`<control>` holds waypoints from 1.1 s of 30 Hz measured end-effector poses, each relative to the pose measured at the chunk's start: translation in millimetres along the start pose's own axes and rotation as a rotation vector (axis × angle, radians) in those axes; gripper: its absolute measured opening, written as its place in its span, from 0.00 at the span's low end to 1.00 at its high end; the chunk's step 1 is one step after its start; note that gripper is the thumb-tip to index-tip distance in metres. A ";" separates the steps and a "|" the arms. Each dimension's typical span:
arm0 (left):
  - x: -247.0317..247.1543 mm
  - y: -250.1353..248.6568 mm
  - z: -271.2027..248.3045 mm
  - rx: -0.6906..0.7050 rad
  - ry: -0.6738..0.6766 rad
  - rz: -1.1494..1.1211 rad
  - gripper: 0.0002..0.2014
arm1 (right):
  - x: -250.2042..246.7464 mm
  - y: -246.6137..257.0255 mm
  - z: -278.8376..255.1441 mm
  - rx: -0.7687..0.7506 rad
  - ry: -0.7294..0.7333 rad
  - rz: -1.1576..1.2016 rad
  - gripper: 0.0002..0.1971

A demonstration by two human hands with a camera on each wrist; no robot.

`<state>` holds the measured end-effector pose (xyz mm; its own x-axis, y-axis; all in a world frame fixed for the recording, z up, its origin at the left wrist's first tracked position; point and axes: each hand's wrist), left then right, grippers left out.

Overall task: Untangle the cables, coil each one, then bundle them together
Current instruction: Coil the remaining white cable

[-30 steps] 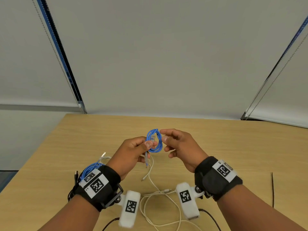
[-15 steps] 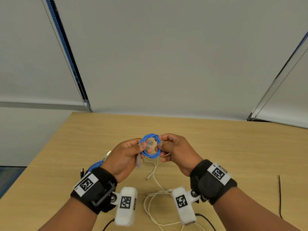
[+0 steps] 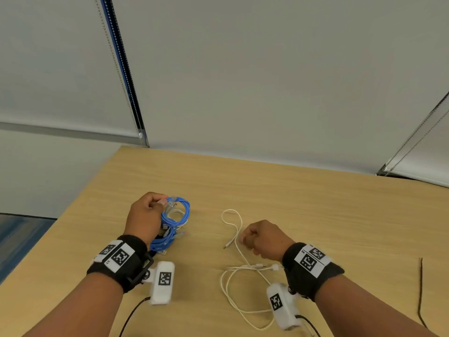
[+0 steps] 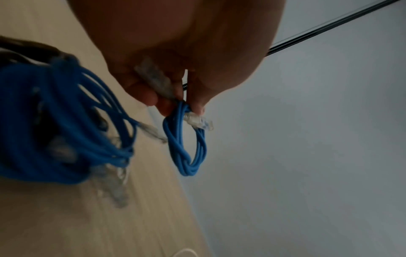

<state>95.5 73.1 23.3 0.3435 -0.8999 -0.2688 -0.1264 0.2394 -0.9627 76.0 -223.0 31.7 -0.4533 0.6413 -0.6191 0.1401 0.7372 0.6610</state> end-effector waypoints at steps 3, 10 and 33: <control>-0.5 10.8 0.8 0.017 -0.023 0.084 0.09 | 11.1 -4.2 3.9 0.022 0.033 -0.063 0.10; 4.8 7.2 1.0 0.118 -0.070 0.309 0.09 | 3.7 10.1 1.3 -0.018 0.038 0.004 0.09; 55.9 -73.4 -16.7 0.042 0.661 -0.152 0.13 | -123.2 -14.9 -40.8 0.043 -0.437 0.400 0.07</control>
<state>108.5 -0.9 79.5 -0.2885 -0.9551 -0.0677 -0.0811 0.0949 -0.9922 93.8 -321.7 115.4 0.0454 0.8924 -0.4489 0.2645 0.4226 0.8668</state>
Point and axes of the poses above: each hand's wrist, its own z-axis towards the middle knuckle, its own x-axis out of the palm, y = z × x, and after that the axes turned 3 degrees about -z, right-handed
